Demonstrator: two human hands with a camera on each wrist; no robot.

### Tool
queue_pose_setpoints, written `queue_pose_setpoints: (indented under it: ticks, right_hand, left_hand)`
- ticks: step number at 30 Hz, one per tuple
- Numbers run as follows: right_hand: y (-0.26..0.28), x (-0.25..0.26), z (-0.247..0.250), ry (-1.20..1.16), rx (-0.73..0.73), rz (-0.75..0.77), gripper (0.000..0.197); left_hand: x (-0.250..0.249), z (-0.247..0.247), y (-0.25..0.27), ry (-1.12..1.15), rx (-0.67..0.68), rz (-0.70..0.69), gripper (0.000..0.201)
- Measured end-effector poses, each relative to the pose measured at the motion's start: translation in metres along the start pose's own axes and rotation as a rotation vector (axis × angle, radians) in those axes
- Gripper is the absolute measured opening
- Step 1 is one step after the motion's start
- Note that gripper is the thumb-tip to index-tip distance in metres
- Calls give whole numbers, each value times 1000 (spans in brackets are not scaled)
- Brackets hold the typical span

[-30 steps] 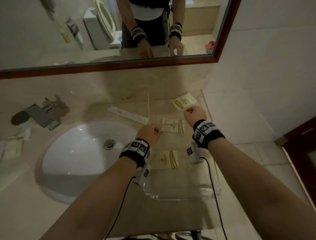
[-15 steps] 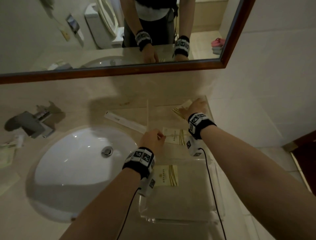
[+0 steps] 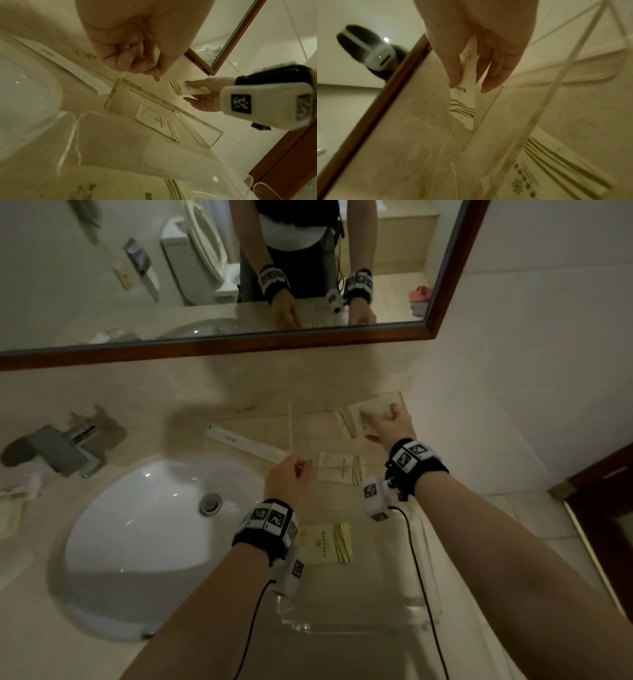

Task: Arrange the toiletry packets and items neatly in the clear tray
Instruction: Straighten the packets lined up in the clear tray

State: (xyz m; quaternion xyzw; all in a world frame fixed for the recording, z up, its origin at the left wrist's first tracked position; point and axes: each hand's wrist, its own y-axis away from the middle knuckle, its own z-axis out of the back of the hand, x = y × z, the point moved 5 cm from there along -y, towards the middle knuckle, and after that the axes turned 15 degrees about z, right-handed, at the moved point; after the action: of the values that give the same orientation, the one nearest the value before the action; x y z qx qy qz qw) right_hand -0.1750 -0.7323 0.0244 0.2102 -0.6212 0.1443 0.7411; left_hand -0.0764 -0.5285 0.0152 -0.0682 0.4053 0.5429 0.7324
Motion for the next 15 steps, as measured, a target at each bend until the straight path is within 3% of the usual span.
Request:
queue_pose_setpoints:
  ticks: [2, 6, 10, 15]
  right_hand:
    - [15, 6, -3, 4, 102, 62, 60]
    - [42, 15, -8, 212, 298, 161, 63]
    - [76, 22, -19, 430, 518, 269, 59]
    - [112, 17, -33, 687, 754, 357, 71]
  left_hand:
    - [-5, 6, 6, 60, -27, -34, 28]
    - [-10, 16, 17, 141, -20, -86, 39]
    - [-6, 17, 32, 184, 121, -90, 62]
    - [6, 13, 48, 188, 258, -155, 44]
